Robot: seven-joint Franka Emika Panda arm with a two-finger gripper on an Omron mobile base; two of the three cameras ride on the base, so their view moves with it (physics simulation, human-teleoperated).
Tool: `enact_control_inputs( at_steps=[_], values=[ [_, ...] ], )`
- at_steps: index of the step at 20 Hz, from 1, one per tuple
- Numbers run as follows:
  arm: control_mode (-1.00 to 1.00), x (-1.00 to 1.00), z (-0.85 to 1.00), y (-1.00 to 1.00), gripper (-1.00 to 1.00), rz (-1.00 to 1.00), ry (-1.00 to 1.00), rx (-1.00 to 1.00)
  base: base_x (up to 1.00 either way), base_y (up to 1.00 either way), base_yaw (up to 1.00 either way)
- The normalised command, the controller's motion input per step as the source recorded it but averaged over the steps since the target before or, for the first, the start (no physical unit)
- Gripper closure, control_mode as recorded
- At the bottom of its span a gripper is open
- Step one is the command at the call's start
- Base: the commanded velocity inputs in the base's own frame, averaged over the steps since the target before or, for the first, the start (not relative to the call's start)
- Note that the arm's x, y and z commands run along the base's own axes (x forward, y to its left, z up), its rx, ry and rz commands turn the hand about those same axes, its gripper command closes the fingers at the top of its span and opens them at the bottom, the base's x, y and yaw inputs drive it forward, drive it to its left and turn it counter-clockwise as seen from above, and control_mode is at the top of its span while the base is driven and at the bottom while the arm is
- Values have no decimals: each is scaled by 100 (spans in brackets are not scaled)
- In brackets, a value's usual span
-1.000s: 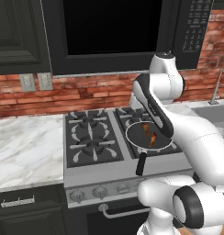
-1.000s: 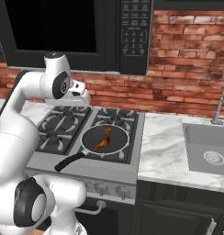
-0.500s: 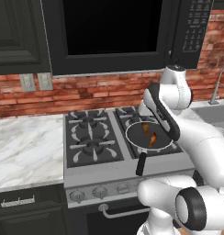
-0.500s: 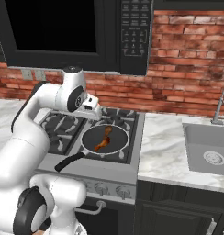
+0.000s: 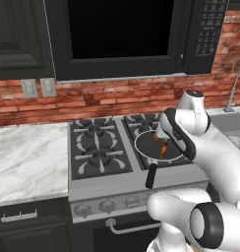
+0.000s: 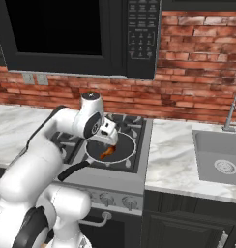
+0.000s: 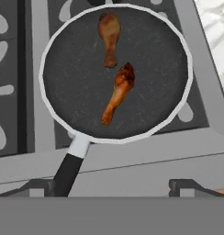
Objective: Take the chicken drumsticks from the pan and place one on each plate on the dining counter.
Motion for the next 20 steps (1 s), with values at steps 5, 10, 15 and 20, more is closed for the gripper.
enact_control_inputs(
  at_steps=[5,10,15,20],
  values=[
    [-100,32,-53,0,-100,0,0,0,0,0,0],
    [-100,51,-41,0,-100,0,0,-1,0,0,0],
    [-100,42,-40,-8,-100,0,0,0,0,0,0],
    [-100,45,-33,-11,-100,0,0,0,0,0,0]
  ],
)
